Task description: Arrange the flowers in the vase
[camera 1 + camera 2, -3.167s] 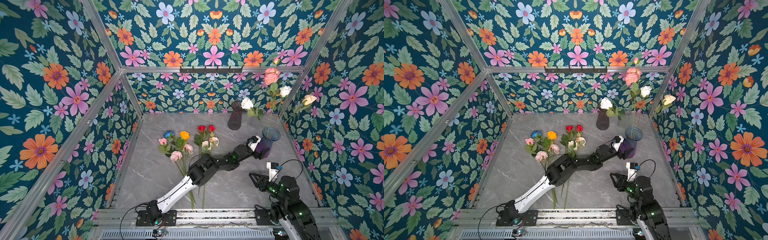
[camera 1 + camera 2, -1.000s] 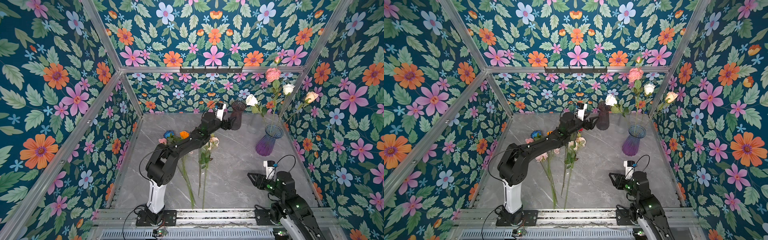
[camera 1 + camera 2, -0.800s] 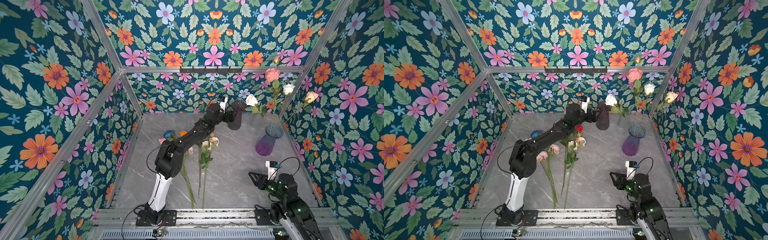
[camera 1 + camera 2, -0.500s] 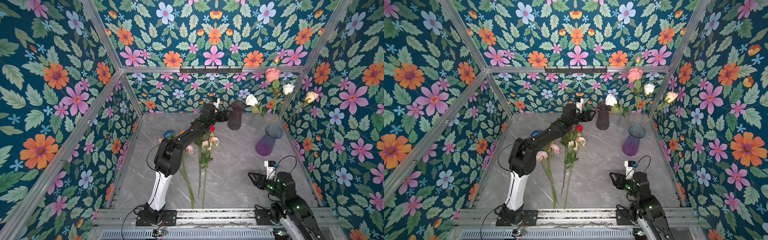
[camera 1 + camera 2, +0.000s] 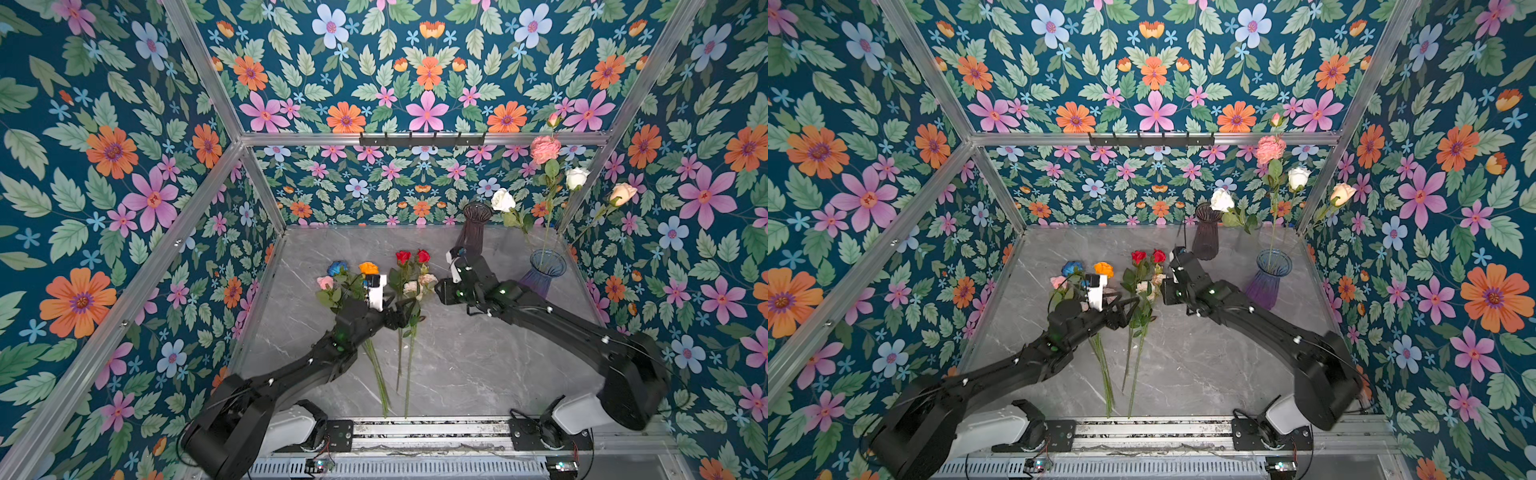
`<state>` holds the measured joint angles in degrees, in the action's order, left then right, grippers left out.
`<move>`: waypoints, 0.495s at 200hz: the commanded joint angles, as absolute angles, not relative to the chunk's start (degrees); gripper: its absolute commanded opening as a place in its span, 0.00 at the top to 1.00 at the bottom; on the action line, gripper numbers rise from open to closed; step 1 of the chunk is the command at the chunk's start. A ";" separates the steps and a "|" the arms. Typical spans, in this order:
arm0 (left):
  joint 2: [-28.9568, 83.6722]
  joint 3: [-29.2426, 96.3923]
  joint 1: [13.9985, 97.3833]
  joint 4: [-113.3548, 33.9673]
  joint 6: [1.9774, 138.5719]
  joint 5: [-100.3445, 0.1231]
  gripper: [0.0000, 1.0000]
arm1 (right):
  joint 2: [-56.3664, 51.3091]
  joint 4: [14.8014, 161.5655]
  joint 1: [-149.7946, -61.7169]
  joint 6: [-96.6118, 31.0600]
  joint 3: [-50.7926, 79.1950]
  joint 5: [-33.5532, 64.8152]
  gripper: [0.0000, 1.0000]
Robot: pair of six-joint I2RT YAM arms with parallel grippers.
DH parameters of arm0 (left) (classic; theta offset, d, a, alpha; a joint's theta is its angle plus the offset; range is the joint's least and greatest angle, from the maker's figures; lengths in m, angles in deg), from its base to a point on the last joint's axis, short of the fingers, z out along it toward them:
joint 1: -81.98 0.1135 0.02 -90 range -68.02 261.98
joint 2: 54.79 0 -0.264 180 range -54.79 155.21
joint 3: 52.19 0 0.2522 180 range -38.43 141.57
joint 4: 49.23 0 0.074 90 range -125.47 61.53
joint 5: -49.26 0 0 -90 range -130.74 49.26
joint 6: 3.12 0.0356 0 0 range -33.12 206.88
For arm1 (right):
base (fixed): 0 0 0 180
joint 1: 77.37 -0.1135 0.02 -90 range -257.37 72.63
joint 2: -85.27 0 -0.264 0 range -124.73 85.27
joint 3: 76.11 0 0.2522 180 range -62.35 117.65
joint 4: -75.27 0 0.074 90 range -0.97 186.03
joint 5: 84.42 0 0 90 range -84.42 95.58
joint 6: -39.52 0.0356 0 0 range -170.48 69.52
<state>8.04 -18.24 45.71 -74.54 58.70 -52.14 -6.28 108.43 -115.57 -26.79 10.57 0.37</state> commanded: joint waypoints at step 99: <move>-27.90 -39.75 45.77 -63.64 51.36 -49.20 0.15 | -44.83 147.35 -105.03 -33.61 80.71 -16.28 0.57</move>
